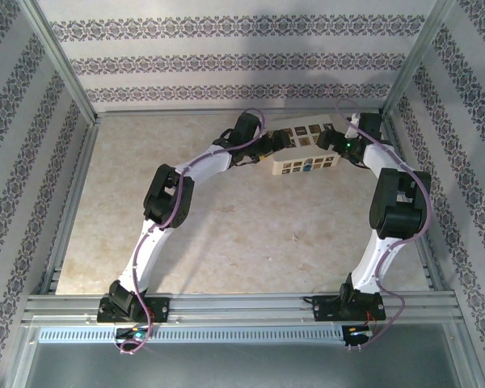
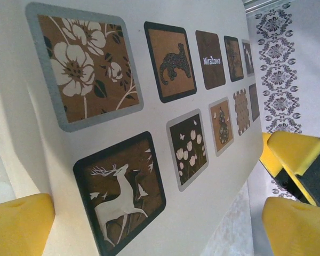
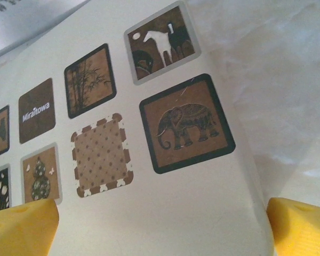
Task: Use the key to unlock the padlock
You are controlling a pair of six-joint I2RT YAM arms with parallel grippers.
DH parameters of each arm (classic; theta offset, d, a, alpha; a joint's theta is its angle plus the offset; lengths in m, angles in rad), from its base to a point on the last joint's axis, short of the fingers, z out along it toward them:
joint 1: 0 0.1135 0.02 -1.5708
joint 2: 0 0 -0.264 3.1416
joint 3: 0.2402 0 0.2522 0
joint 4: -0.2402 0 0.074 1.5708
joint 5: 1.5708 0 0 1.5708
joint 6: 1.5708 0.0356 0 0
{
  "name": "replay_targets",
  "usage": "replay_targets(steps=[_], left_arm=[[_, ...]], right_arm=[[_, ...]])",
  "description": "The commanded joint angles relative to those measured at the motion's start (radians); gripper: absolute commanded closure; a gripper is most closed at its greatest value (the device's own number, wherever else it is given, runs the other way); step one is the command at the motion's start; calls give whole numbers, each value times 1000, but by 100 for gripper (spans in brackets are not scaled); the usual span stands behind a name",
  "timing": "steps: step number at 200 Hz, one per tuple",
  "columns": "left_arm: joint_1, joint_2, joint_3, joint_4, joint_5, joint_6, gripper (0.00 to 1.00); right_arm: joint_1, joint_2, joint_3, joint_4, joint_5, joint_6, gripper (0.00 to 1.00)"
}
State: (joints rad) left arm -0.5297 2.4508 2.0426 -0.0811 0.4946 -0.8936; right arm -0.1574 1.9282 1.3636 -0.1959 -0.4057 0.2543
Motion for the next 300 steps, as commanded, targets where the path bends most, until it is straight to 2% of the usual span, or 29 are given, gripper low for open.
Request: replay_targets(steps=[1, 99, 225, 300], left_arm=[[7, -42, -18, -19, 50, 31, 0], [58, -226, -276, 40, 79, 90, 1], [120, -500, -641, 55, 39, 153, 1], [171, -541, -702, 58, 18, 164, 1]], right_arm=[[29, -51, -40, 2, -134, -55, 2], [170, -170, -159, 8, -191, -155, 2], [502, -369, -429, 209, -54, 21, 2], [656, -428, -494, 244, 47, 101, 2]])
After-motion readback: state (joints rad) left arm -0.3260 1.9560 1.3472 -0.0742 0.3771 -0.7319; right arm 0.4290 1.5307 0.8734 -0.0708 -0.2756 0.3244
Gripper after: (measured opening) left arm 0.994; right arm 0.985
